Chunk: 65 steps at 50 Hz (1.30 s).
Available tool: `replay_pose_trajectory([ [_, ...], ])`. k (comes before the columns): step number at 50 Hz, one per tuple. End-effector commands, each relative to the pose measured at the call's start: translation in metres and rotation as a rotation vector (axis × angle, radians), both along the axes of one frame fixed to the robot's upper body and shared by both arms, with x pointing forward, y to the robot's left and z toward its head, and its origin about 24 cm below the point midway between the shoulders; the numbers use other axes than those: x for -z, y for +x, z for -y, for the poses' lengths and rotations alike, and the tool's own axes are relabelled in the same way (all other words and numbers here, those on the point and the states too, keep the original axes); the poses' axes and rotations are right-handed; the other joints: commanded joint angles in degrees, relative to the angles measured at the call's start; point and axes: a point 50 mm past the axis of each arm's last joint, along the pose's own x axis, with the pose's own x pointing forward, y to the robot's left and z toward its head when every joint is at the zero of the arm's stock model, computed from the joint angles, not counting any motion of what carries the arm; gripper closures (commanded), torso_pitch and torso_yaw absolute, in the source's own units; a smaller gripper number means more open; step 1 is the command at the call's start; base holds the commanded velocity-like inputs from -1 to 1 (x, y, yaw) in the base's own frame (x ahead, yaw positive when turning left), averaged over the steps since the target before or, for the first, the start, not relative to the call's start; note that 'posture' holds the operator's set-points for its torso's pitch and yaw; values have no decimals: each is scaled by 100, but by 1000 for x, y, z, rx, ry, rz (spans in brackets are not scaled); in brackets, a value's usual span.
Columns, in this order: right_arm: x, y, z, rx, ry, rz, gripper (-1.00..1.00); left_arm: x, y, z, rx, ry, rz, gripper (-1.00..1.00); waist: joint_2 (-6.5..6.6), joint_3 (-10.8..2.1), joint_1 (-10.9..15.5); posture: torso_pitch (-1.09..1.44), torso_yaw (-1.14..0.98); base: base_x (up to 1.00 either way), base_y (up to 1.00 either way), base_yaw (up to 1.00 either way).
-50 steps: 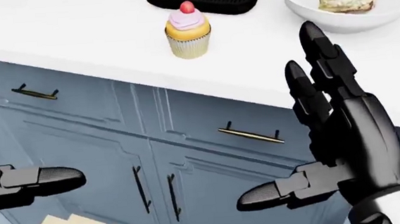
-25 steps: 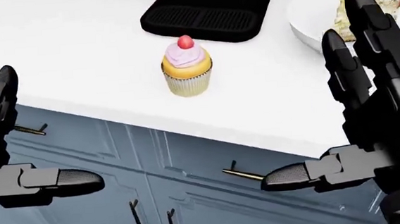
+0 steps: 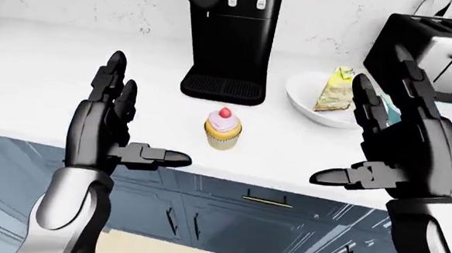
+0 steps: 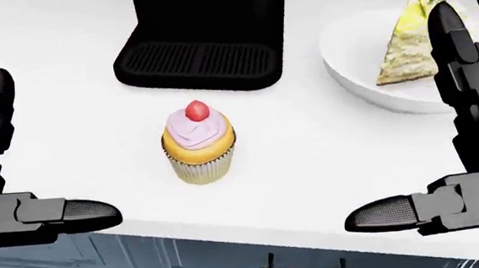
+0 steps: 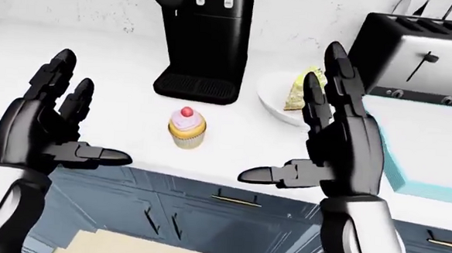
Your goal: Pick up the bowl with cake and place it on the tray. Pick up the cupcake and place it on the tray.
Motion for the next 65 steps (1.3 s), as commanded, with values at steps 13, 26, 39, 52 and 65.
replay_pose_trajectory([
  [13,-4,2,-4,-8,-53,49,-100,1,-1,-1,-9,2,34,-100,-48,-118,145,0,0,-4,0,-12],
  [26,-43,30,24,206,-234,72,-100,2,-1,0,-7,7,29,-100,-171,-133,127,0,0,0,0,0],
  [39,-58,56,8,371,-574,120,-100,0,-1,2,-3,6,30,-100,-122,-174,91,0,0,0,0,0],
  [52,-47,70,1,469,-844,105,-100,-1,0,0,-6,6,33,-100,-75,-219,91,0,0,0,0,0],
  [65,-30,74,8,492,-912,51,-100,0,-1,0,-7,1,31,-100,-74,-191,75,0,0,0,0,0],
])
